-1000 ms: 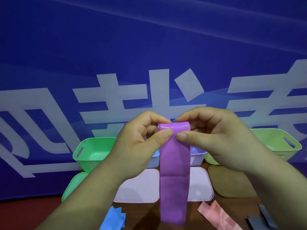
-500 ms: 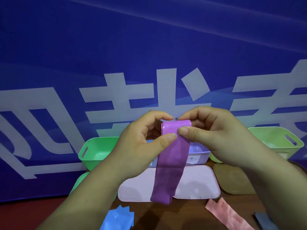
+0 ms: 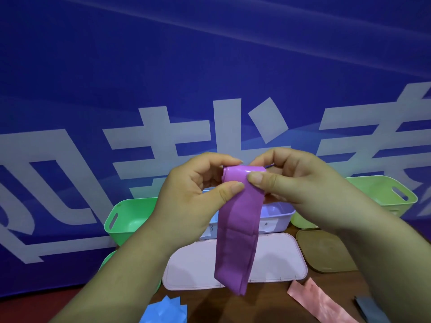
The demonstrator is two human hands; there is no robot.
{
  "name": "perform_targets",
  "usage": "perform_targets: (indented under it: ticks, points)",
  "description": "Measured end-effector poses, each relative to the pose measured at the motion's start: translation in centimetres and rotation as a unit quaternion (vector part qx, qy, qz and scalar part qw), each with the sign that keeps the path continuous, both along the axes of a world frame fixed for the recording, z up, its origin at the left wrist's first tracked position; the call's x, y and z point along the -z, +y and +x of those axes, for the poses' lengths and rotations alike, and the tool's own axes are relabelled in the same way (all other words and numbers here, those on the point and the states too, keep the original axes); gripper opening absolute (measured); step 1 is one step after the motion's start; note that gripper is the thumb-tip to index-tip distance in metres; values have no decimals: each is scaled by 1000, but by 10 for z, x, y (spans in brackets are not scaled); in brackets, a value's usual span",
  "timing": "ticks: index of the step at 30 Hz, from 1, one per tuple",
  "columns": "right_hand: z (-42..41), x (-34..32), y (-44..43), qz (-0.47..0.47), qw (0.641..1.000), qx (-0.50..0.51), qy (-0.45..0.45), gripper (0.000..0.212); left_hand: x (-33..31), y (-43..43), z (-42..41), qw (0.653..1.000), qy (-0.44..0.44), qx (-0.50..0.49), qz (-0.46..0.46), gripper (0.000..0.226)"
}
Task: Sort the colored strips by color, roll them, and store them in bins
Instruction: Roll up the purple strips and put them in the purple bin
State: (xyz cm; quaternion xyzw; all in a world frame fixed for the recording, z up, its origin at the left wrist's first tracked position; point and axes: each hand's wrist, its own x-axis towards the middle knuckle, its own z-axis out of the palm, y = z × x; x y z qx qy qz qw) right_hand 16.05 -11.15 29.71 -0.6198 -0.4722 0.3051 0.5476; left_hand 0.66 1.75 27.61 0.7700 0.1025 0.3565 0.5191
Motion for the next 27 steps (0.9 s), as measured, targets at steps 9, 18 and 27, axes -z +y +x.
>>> perform_targets:
  ticks: [9, 18, 27]
  points:
    - [7, -1, 4, 72, 996, -11, -59, 34, -3, 5, 8, 999, -2, -14, -53, 30]
    - [8, -1, 10, 114, 992, 20, -58, 29, -7, 4, 10, 998, 31, -12, -48, 32]
    - [5, -2, 9, 84, 996, 20, -17, 28, -5, 8, 6, 999, 13, 11, -50, 36]
